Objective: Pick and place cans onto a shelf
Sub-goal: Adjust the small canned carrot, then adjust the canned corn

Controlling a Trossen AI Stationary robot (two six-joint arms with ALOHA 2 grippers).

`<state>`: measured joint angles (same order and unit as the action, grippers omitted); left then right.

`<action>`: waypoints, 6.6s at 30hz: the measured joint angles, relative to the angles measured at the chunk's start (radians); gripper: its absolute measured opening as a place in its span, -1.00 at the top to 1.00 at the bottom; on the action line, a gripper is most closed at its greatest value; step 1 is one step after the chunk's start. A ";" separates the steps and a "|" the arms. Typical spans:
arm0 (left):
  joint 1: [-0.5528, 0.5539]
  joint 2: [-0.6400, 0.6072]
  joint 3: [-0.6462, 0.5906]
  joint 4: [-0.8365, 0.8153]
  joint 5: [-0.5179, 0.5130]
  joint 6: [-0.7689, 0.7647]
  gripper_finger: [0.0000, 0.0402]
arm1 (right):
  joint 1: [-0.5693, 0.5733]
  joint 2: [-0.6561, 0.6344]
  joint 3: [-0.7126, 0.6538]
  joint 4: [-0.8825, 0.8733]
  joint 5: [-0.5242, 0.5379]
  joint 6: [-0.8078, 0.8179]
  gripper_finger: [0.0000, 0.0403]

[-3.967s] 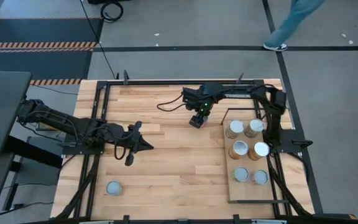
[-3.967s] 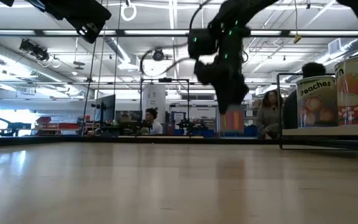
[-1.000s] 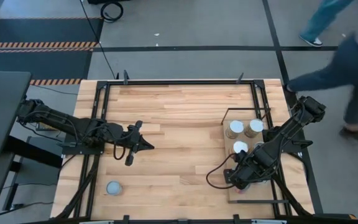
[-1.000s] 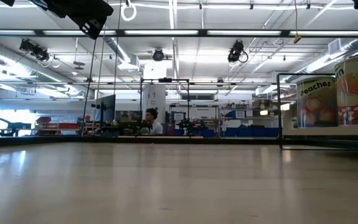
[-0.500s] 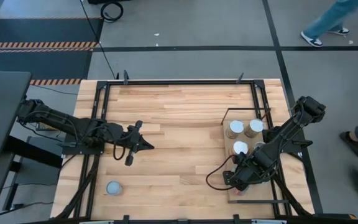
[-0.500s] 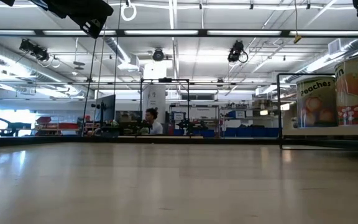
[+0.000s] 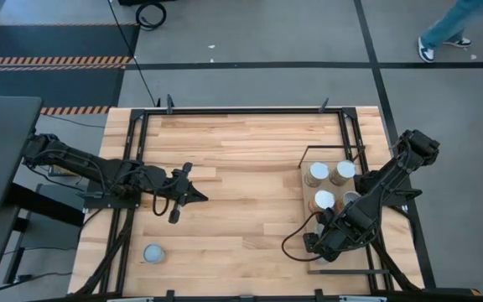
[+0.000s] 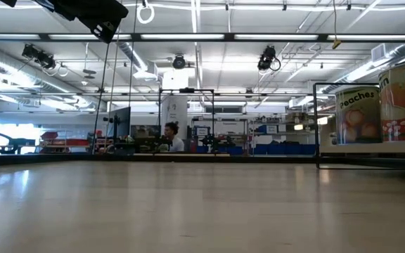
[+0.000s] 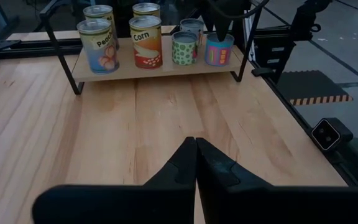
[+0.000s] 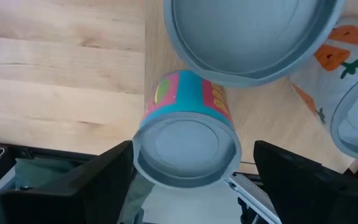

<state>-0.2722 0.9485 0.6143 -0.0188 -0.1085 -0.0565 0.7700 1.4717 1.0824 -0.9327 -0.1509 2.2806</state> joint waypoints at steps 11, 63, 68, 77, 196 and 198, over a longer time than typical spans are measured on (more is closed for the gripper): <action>0.000 0.000 0.000 0.005 0.000 -0.004 0.94 | 0.000 -0.001 0.110 -0.179 -0.047 -0.075 -0.58; 0.000 0.000 0.000 0.008 0.000 -0.018 0.94 | 0.138 -0.154 -0.187 -0.152 -0.070 -0.005 0.99; 0.000 0.000 0.000 0.008 0.000 -0.018 0.94 | 0.137 -0.173 -0.190 -0.177 -0.058 -0.005 0.99; 0.000 0.000 0.000 0.008 0.000 -0.019 0.94 | 0.119 -0.195 -0.192 -0.220 -0.021 -0.013 0.99; 0.000 0.000 0.000 0.006 0.000 -0.037 0.94 | -0.225 -0.406 -0.138 -0.566 0.090 -0.355 0.99; 0.000 0.000 0.000 0.006 0.001 -0.037 0.94 | -0.225 -0.405 -0.135 -0.573 0.086 -0.354 0.99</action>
<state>-0.2725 0.9482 0.6144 -0.0130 -0.1078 -0.0937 0.5446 1.0664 0.9470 -1.5058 -0.0653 1.9263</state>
